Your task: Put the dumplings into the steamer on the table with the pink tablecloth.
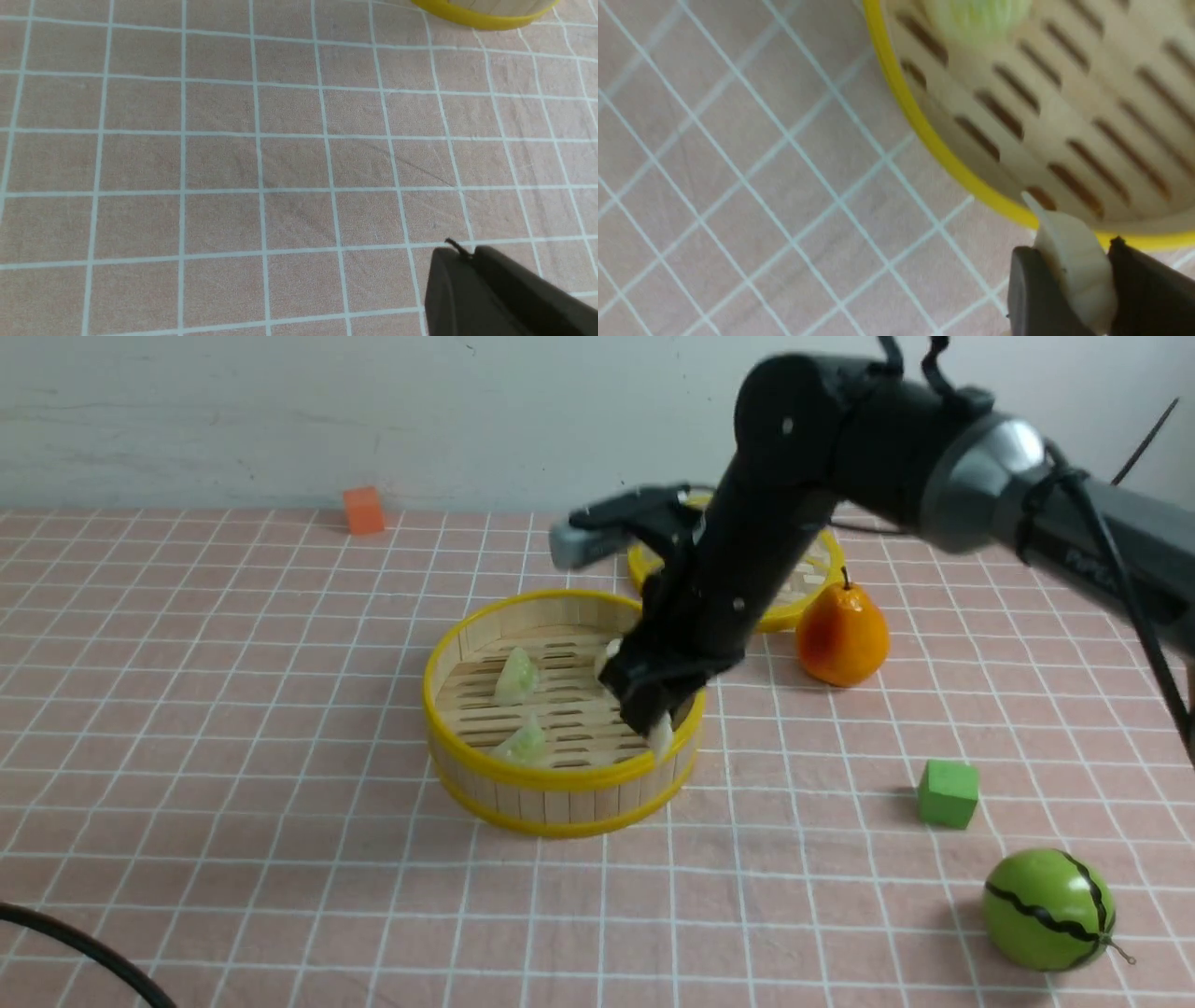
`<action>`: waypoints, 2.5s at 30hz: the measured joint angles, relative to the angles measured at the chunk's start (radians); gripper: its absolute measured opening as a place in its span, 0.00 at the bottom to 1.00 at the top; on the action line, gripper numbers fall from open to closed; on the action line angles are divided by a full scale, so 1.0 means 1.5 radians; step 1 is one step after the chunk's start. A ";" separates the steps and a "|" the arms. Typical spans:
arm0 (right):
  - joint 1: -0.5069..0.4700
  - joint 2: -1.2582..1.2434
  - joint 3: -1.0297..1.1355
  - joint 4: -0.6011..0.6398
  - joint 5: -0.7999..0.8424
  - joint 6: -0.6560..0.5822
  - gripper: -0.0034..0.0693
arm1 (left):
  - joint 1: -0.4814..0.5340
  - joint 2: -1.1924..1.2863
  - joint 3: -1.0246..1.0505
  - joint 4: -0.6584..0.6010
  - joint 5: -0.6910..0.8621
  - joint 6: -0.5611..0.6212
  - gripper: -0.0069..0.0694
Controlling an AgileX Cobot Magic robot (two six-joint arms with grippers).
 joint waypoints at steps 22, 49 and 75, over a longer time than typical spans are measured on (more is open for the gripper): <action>0.001 0.074 -0.039 -0.082 -0.101 0.009 0.75 | 0.000 0.000 0.000 0.006 -0.008 0.000 0.17; 0.001 -0.864 0.639 -0.369 -0.172 0.270 0.02 | 0.000 0.000 0.000 0.009 -0.008 -0.001 0.19; 0.001 -1.091 1.394 -0.432 -1.084 0.349 0.04 | 0.000 0.000 0.000 0.011 -0.008 -0.002 0.21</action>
